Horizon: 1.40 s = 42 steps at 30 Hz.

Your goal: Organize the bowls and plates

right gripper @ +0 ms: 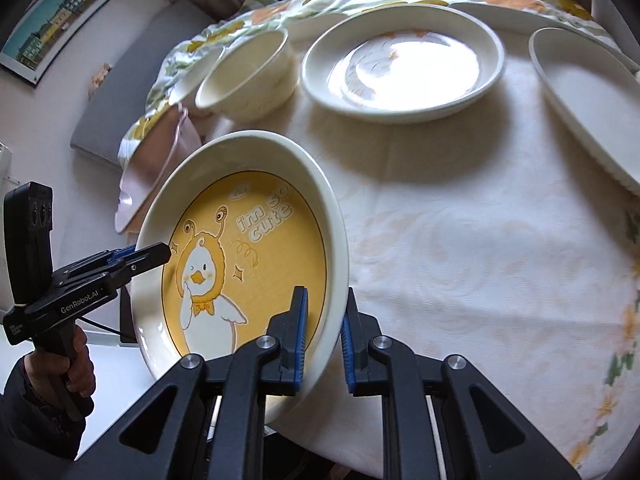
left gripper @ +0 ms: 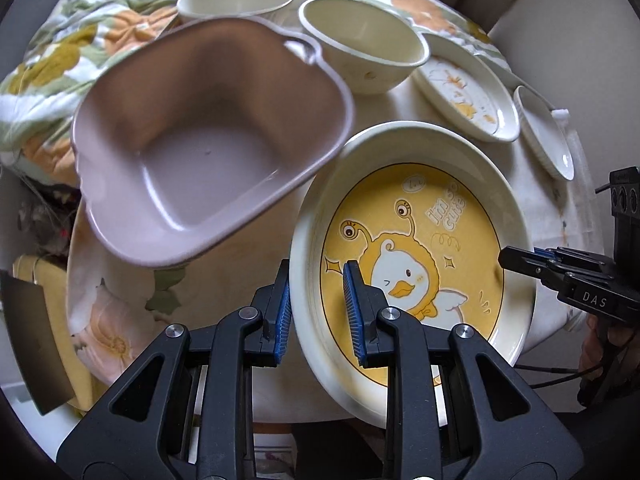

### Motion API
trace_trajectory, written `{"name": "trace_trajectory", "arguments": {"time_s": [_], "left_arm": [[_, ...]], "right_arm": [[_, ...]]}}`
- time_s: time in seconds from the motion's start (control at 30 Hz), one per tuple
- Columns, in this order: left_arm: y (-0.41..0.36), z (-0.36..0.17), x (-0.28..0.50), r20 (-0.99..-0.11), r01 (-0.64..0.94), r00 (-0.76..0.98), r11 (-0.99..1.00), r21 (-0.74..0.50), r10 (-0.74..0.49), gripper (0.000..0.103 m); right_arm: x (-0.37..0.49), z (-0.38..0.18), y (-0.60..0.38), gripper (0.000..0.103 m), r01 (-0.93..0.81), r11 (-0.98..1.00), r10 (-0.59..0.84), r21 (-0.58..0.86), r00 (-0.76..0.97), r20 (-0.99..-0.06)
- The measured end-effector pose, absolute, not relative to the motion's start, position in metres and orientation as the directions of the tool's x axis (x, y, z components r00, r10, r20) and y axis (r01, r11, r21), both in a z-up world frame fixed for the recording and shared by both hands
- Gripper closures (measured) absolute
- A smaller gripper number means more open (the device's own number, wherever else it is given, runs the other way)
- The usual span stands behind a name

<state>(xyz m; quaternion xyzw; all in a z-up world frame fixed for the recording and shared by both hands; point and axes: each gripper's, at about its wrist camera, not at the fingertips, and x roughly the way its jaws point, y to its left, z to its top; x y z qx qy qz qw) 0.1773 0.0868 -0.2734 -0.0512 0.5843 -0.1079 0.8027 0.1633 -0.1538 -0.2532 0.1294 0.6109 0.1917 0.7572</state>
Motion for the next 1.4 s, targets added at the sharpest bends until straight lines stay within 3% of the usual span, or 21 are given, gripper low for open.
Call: {"name": "trace_trajectory", "arguments": {"time_s": [0.23,0.97,1.0,1.07,1.1,1.17,1.23,1.27,1.3,1.33,1.4], "left_arm": [[0.093,-0.283,0.179,-0.925,0.123,0.289,0.967,-0.222,-0.249,0.082],[0.069,-0.282,0.175,-0.941,0.165,0.310,0.983,-0.085,-0.133,0.081],[0.068,-0.282,0.175,-0.942,0.166,0.310,0.983,-0.080,-0.129,0.080],[0.066,-0.282,0.176,-0.943,0.169,0.310,0.983,-0.071,-0.122,0.080],[0.065,-0.282,0.176,-0.943,0.171,0.310,0.983,-0.066,-0.117,0.079],[0.062,-0.282,0.176,-0.944,0.180,0.312,0.982,-0.052,-0.107,0.078],[0.059,-0.282,0.176,-0.944,0.189,0.314,0.981,-0.039,-0.098,0.074],[0.057,-0.283,0.176,-0.945,0.191,0.312,0.981,-0.036,-0.095,0.058],[0.056,-0.285,0.176,-0.947,0.192,0.309,0.981,-0.030,-0.089,0.032],[0.054,-0.284,0.176,-0.945,0.189,0.316,0.982,-0.026,-0.086,0.022],[0.054,-0.282,0.173,-0.937,0.184,0.339,0.983,-0.026,-0.088,0.017]], "right_arm": [[0.163,-0.259,-0.141,0.089,-0.126,0.905,0.425,0.407,0.185,-0.886],[0.154,-0.254,-0.135,0.088,-0.153,0.943,0.324,0.296,0.215,-0.921],[0.154,-0.253,-0.135,0.082,-0.156,0.942,0.325,0.296,0.218,-0.920],[0.154,-0.252,-0.135,0.057,-0.155,0.940,0.333,0.304,0.228,-0.915],[0.153,-0.252,-0.135,0.033,-0.154,0.938,0.339,0.310,0.231,-0.912],[0.152,-0.250,-0.136,0.028,-0.147,0.936,0.348,0.320,0.250,-0.904],[0.153,-0.249,-0.135,0.028,-0.150,0.938,0.342,0.312,0.256,-0.904],[0.152,-0.249,-0.134,0.028,-0.152,0.940,0.337,0.306,0.259,-0.905],[0.152,-0.248,-0.134,0.028,-0.153,0.940,0.335,0.304,0.260,-0.906],[0.151,-0.248,-0.133,0.028,-0.152,0.941,0.332,0.301,0.260,-0.907],[0.149,-0.246,-0.133,0.028,-0.148,0.943,0.329,0.299,0.269,-0.905]]}}
